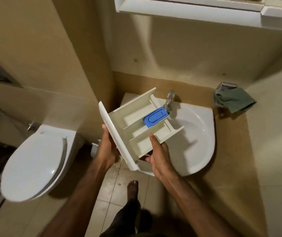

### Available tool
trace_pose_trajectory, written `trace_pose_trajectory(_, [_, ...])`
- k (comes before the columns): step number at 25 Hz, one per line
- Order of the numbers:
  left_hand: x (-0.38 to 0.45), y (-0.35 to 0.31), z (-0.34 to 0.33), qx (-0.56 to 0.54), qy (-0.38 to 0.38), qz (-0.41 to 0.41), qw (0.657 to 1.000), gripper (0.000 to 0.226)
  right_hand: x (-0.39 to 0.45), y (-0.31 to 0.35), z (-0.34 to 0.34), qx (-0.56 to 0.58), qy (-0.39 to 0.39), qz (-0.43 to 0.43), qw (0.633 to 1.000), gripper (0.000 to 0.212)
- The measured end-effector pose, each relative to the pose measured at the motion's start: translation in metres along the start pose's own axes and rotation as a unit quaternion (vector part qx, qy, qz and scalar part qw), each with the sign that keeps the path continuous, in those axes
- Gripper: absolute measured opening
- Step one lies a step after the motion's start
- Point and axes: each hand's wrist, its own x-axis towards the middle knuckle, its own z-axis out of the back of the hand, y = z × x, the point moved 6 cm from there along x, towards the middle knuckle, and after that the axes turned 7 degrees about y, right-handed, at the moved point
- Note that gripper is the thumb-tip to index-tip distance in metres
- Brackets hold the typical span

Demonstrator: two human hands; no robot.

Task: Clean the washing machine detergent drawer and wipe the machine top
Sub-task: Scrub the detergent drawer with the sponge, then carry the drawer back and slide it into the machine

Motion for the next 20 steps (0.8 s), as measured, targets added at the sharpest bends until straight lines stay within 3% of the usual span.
trace_pose_trajectory(4, [-0.061, -0.003, 0.082, 0.005, -0.218, -0.067, 0.974, 0.042, -0.008, -0.03, -0.04, -0.037, 0.066, -0.03, 0.997, 0.022])
trace_pose_trajectory(6, [-0.101, -0.015, 0.113, 0.013, -0.276, -0.12, 0.953, 0.038, -0.011, -0.047, -0.069, -0.062, 0.107, -0.045, 0.991, 0.022])
trace_pose_trajectory(11, [-0.159, -0.042, 0.172, -0.003, -0.268, -0.149, 0.952, 0.045, -0.02, -0.096, -0.148, -0.136, 0.203, -0.074, 0.967, 0.029])
trace_pose_trajectory(16, [-0.196, -0.056, 0.258, -0.014, -0.255, -0.143, 0.956, 0.054, -0.033, -0.162, -0.231, -0.205, 0.265, -0.106, 0.936, 0.017])
trace_pose_trajectory(20, [-0.223, -0.06, 0.345, -0.041, -0.251, -0.15, 0.955, 0.057, -0.053, -0.224, -0.306, -0.268, 0.299, -0.121, 0.908, 0.031])
